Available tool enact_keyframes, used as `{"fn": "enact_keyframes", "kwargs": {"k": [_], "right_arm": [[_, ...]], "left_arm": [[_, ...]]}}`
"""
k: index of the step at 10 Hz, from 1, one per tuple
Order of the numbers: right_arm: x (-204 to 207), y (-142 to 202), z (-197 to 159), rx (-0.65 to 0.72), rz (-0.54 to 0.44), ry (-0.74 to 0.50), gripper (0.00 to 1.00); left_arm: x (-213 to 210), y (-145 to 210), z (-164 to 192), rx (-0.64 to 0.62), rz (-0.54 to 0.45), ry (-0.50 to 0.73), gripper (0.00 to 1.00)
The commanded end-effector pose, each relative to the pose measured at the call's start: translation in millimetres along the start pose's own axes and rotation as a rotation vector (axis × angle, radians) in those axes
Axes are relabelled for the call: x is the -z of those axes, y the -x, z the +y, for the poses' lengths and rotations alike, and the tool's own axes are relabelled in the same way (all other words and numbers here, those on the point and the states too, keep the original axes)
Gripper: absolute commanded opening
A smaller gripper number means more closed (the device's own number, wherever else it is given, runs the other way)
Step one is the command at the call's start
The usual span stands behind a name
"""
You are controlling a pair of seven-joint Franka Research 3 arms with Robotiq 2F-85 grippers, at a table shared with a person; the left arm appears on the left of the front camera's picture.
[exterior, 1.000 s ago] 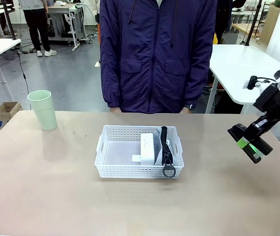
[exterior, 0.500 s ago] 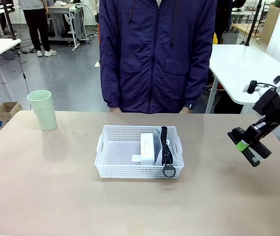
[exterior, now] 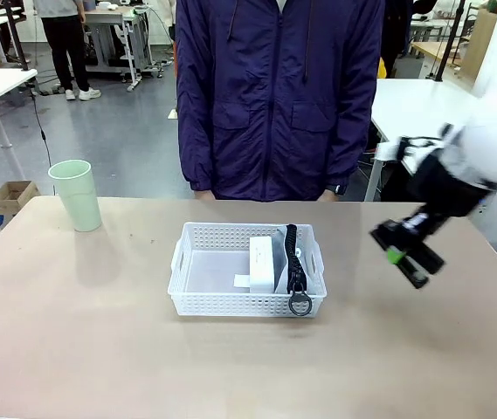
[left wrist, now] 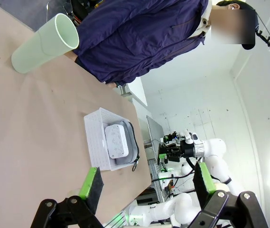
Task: Efficiently arrange items inside the basket to fit them all.
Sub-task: Pick up the Stapler and place it inside the Organizing basket.
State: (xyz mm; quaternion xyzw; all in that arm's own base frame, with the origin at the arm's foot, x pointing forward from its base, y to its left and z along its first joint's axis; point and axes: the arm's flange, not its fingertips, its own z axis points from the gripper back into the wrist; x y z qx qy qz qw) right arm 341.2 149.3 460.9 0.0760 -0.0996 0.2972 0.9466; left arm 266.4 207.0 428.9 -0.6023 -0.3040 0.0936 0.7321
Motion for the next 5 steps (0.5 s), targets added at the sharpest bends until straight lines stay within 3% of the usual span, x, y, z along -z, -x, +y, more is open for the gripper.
{"fn": "enact_keyframes", "kwargs": {"k": [1,5], "right_arm": [[-1,-51,58,-0.073,-0.010,0.037,0.37],[21,-132,170,-0.191,-0.037,0.081,0.37]], "left_arm": [[1,1,-1,0.019,-0.011,0.020,1.00],[1,1,-1,0.019,-0.011,0.020,1.00]]}}
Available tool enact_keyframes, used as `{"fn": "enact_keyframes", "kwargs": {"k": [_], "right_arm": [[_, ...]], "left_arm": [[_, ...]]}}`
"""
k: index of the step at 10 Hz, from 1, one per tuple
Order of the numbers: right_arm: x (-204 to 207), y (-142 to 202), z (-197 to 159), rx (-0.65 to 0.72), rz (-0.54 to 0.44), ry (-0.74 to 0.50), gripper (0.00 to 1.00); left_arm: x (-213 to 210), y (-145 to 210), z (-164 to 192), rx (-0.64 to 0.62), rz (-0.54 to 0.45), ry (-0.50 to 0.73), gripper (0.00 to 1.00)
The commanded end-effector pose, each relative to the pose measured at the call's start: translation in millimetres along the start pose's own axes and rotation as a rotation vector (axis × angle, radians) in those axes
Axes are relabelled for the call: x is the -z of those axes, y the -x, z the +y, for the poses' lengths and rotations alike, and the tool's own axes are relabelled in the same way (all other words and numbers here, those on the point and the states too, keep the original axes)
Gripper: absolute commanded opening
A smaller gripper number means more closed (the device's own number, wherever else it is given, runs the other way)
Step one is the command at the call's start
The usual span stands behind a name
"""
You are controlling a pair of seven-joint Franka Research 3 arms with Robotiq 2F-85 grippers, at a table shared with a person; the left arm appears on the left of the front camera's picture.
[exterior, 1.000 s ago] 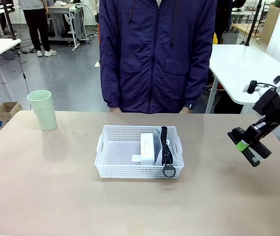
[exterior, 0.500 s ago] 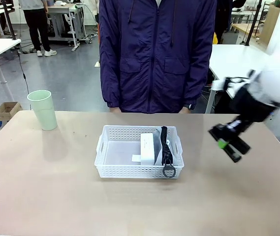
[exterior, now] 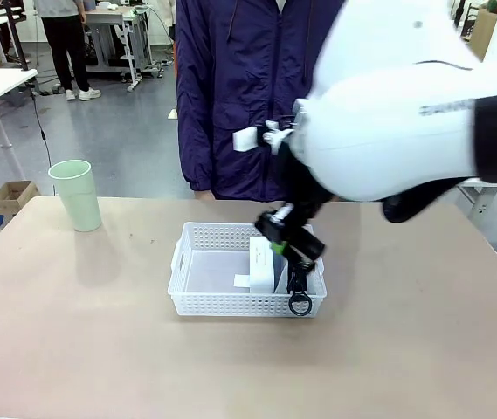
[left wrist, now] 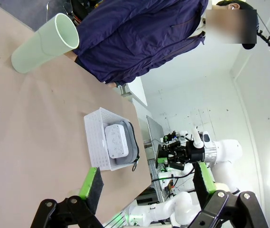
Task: Efficiently arrange items inside the basket to fit them all.
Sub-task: Pick up the Stapler and place it inside the Organizing basket.
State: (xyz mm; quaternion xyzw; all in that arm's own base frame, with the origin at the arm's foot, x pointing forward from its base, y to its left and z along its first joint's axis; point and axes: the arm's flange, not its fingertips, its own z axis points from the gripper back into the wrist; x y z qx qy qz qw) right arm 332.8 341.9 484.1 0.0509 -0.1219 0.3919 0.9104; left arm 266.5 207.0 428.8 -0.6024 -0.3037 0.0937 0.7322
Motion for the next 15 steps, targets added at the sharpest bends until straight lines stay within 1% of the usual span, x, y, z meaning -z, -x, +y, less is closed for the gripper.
{"fn": "enact_keyframes", "kwargs": {"k": [1,2,3,4,6,7,9,11,14,15], "right_arm": [[19,-54,19,-0.075,-0.018,0.074,0.37],[32,-73,27,-0.117,-0.052,0.062,0.37],[44,-87,27,-0.115,-0.081,0.068,0.37],[56,-99,21,-0.110,-0.096,0.061,0.37],[75,-113,8,-0.115,-0.114,0.061,0.37],[88,-118,0,-0.139,-0.118,0.056,0.37],[115,-121,-11,-0.151,-0.069,-0.026,0.37],[141,-120,-28,-0.139,0.007,-0.116,0.37],[170,-113,-38,-0.107,0.085,-0.157,0.37],[174,-111,-38,-0.101,0.102,-0.149,0.37]], "left_arm": [[1,1,-1,0.019,-0.011,0.020,1.00],[1,1,-1,0.019,-0.011,0.020,1.00],[1,1,-1,0.019,-0.011,0.020,1.00],[1,1,-1,0.019,-0.011,0.020,1.00],[1,1,-1,0.019,-0.011,0.020,1.00],[1,1,-1,0.019,-0.011,0.020,1.00],[1,1,-1,0.019,-0.011,0.020,1.00],[1,1,-1,0.019,-0.011,0.020,1.00],[1,1,-1,0.019,-0.011,0.020,1.00],[1,1,-1,0.019,-0.011,0.020,1.00]]}}
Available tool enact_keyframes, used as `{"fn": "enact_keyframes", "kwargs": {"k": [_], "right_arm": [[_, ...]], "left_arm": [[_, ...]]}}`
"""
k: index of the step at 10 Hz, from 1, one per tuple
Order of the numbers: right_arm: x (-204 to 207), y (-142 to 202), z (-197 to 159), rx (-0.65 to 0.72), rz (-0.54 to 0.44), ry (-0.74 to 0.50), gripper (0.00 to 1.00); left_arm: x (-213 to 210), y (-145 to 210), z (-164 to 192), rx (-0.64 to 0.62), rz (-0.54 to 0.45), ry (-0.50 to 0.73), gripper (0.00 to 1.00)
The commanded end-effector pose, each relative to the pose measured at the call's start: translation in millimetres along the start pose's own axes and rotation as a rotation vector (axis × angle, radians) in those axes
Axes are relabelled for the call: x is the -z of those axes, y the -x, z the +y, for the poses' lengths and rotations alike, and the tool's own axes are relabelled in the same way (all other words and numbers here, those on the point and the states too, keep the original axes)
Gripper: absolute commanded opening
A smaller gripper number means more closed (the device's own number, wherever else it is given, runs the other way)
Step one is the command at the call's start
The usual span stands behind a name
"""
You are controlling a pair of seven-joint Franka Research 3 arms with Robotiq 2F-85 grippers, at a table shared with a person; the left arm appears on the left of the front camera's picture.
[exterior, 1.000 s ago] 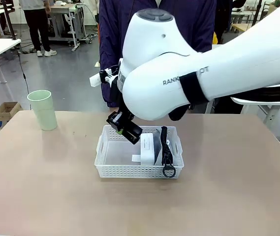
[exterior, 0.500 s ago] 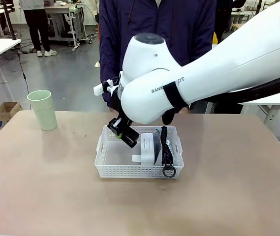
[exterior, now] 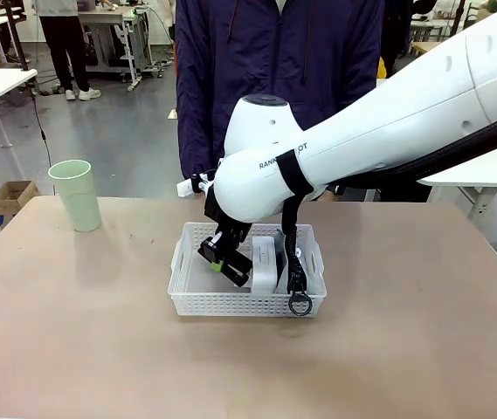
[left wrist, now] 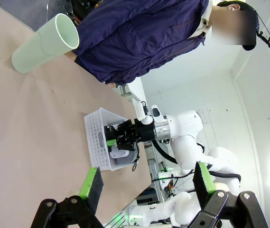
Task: Efficiently arrange items inside the basket to fit them all.
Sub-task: Pick up the Stapler and place it inside the Organizing basket.
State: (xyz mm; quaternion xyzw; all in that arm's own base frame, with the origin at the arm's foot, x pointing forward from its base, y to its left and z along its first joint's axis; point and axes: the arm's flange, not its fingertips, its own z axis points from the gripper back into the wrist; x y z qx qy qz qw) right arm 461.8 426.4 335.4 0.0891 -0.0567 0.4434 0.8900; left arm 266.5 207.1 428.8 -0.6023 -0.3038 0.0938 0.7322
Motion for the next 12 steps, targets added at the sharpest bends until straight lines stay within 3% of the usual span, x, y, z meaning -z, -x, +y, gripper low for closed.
{"fn": "enact_keyframes", "kwargs": {"k": [1,3,4,5,6,12], "right_arm": [[-6.5,-4.2,-4.1,0.000,0.029,-0.016,0.37],[-1.8,-6.2,-3.2,-0.013,0.052,-0.014,0.37],[-2.3,-6.3,-3.3,-0.018,0.058,-0.016,0.47],[-2.0,-6.4,-3.5,-0.024,0.063,-0.018,0.84],[-1.8,-6.6,-3.1,-0.029,0.067,-0.021,1.00],[-2.3,-6.7,-3.4,-0.046,0.068,-0.036,1.00]], "left_arm": [[1.4,1.1,-1.1,0.019,-0.011,0.021,1.00],[1.4,1.1,-1.1,0.019,-0.011,0.021,1.00],[1.4,1.1,-1.1,0.019,-0.011,0.021,1.00],[1.4,1.1,-1.1,0.019,-0.011,0.021,1.00],[1.4,1.1,-1.1,0.019,-0.011,0.021,1.00],[1.4,1.1,-1.1,0.019,-0.011,0.021,1.00]]}}
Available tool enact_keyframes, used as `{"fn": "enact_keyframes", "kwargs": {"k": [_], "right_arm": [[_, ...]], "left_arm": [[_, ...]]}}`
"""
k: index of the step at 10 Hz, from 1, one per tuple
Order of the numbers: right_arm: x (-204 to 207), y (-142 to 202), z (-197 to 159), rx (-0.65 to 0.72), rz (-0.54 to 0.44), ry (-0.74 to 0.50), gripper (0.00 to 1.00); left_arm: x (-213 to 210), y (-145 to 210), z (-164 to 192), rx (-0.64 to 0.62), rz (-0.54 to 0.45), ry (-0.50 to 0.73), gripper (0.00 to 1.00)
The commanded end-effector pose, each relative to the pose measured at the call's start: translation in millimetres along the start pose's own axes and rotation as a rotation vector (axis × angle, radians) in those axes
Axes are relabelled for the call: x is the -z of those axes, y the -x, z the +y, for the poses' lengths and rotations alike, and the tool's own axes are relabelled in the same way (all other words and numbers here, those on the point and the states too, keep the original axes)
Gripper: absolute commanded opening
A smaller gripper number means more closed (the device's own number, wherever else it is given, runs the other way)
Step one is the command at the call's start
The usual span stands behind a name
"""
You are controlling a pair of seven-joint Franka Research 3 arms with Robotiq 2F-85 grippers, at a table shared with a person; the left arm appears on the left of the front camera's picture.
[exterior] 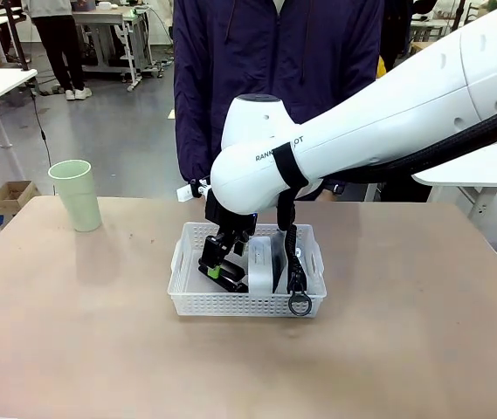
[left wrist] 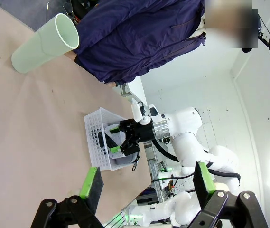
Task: Efficiently arrange items inside the basket to fit them all.
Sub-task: Pick up the Stapler and place it inside the Organizing basket.
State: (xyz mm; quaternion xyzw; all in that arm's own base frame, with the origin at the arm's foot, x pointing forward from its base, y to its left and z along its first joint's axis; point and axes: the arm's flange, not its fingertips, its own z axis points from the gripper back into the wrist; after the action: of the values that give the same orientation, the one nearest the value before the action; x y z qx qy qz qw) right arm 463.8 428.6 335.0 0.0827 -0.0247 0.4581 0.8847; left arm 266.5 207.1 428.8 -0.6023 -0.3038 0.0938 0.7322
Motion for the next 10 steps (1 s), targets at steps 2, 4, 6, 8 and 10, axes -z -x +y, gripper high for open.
{"fn": "enact_keyframes", "kwargs": {"k": [2,4,6,8,10], "right_arm": [[-10,-1,-1,-0.041,-0.010,-0.026,1.00],[-46,18,3,-0.052,-0.087,-0.035,1.00],[-93,55,2,-0.037,-0.098,-0.116,1.00],[-139,113,-25,0.032,-0.084,-0.236,1.00],[-173,189,-67,0.188,-0.202,-0.347,1.00]], "left_arm": [[1,1,-1,0.019,-0.011,0.021,1.00],[1,1,-1,0.019,-0.011,0.021,1.00],[1,1,-1,0.019,-0.011,0.021,1.00],[1,1,-1,0.019,-0.011,0.021,1.00],[1,1,-1,0.019,-0.011,0.021,1.00]]}}
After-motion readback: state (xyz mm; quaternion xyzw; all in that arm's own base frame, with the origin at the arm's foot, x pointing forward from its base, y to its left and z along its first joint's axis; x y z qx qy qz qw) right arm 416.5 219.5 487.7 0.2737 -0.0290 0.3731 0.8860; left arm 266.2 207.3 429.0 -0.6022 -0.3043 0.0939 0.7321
